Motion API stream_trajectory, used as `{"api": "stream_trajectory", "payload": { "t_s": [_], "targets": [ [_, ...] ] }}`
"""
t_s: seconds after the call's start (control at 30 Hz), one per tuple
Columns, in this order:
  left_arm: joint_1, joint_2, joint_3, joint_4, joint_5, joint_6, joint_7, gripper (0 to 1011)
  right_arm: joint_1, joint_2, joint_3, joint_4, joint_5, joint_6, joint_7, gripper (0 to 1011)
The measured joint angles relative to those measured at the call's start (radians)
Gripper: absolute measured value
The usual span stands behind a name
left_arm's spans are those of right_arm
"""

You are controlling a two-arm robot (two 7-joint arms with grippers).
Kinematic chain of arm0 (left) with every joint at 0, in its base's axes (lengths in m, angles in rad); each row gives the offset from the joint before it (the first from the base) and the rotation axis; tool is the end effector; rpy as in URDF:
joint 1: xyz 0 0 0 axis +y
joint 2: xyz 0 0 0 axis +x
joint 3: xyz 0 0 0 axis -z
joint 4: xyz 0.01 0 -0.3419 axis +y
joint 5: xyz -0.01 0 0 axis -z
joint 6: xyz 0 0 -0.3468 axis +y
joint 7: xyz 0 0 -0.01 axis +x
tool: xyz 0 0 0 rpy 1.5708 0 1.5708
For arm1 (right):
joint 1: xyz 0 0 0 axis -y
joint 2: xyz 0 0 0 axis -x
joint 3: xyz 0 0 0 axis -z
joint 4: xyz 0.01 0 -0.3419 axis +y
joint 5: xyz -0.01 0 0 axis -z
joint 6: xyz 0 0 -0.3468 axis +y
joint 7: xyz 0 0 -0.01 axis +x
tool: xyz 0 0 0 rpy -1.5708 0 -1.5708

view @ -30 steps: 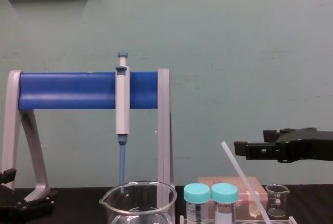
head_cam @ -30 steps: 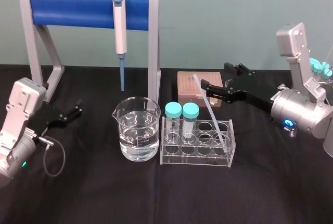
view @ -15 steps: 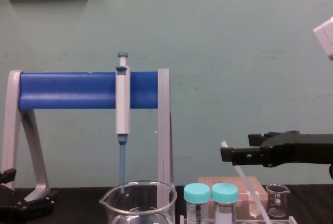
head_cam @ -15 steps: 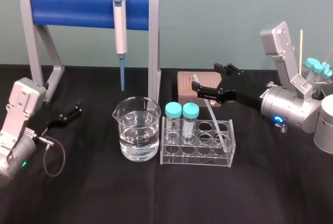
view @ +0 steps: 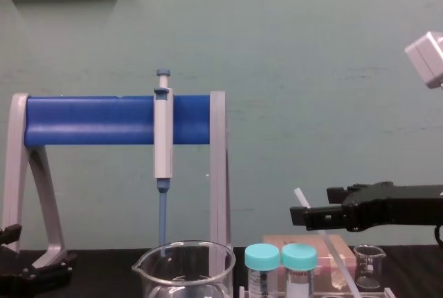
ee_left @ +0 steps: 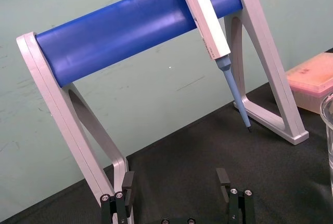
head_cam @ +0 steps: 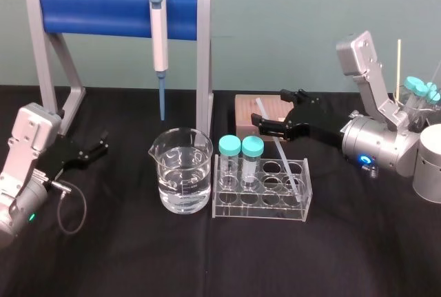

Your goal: Pick up the stirring rod with one hand, then place it down.

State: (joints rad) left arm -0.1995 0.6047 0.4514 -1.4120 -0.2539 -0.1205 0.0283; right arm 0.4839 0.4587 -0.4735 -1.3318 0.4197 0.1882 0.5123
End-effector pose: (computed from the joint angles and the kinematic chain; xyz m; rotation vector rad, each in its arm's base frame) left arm 0.4025 0.1021 -0.3514 0.3045 -0.2850 1.2480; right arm 0.4943 -0.0486 -0.2646 -0.2348 0.0047 -0.7783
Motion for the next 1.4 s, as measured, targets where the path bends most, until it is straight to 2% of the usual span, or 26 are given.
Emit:
{"api": "stream_trajectory", "payload": {
  "t_s": [1.23, 1.3, 1.4],
  "targets": [
    [0.0, 0.0, 0.0, 0.0, 0.0, 0.0, 0.0, 1000, -0.02, 0.005, 0.0, -0.01, -0.018, 0.02, -0.017, 1000],
    [0.0, 0.0, 0.0, 0.0, 0.0, 0.0, 0.0, 1000, -0.02, 0.005, 0.0, -0.01, -0.018, 0.02, -0.017, 995],
    [0.0, 0.0, 0.0, 0.0, 0.0, 0.0, 0.0, 1000, -0.02, 0.005, 0.0, -0.01, -0.017, 0.02, -0.017, 927]
  ]
}}
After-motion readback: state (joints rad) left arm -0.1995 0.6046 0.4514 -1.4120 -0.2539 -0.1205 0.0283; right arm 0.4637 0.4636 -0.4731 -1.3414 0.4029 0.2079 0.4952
